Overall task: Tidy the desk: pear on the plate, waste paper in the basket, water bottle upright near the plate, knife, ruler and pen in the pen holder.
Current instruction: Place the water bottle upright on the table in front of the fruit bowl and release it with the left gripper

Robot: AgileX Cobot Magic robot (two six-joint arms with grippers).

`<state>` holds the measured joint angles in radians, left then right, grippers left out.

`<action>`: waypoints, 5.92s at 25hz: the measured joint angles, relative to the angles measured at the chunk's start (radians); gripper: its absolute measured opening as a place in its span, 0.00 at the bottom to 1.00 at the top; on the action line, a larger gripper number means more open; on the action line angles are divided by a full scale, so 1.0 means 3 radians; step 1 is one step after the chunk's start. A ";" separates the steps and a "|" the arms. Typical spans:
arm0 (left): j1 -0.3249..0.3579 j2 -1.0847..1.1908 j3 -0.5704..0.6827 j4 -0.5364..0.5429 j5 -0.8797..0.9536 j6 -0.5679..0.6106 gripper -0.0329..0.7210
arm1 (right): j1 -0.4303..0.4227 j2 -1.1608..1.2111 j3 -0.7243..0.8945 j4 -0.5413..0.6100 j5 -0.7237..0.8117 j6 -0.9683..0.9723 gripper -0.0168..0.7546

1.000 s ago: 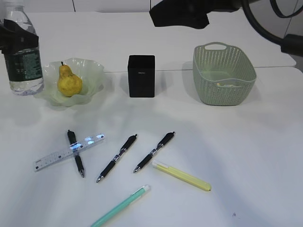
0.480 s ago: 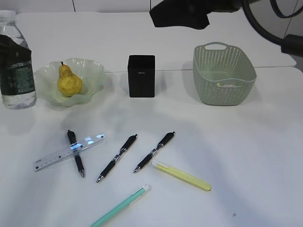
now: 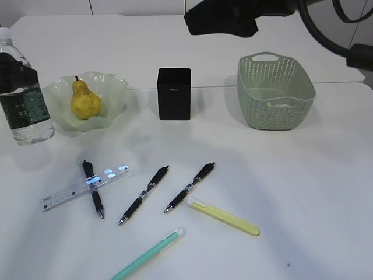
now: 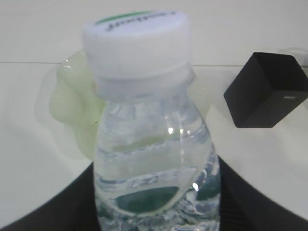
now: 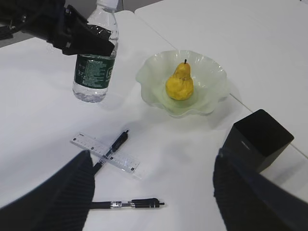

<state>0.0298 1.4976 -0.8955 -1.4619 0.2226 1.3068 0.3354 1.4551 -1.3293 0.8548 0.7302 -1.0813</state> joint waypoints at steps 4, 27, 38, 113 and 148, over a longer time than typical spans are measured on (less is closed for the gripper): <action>0.0000 0.0000 0.0000 0.0108 -0.0083 0.0020 0.55 | 0.0000 0.0000 0.0000 0.0000 0.0013 0.0000 0.79; 0.0003 0.0052 0.0000 0.1385 -0.0264 0.0217 0.55 | 0.0000 0.0000 0.0000 0.0000 0.0018 0.0000 0.79; 0.0008 0.0438 0.0000 0.0623 -0.0354 0.0218 0.55 | 0.0000 0.0000 0.0000 0.0000 0.0018 0.0000 0.79; 0.0002 0.1359 0.0669 0.5798 -0.3546 -0.5003 0.55 | 0.0000 0.0000 0.0000 -0.0188 0.0037 0.0000 0.79; 0.0002 0.1583 0.1051 0.5448 -0.4558 -0.4539 0.56 | 0.0000 0.0000 0.0000 -0.0190 0.0053 0.0000 0.79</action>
<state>0.0305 1.9725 -0.5801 0.1725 -1.1449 -0.0550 0.3354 1.4551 -1.3293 0.7979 0.7460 -1.0813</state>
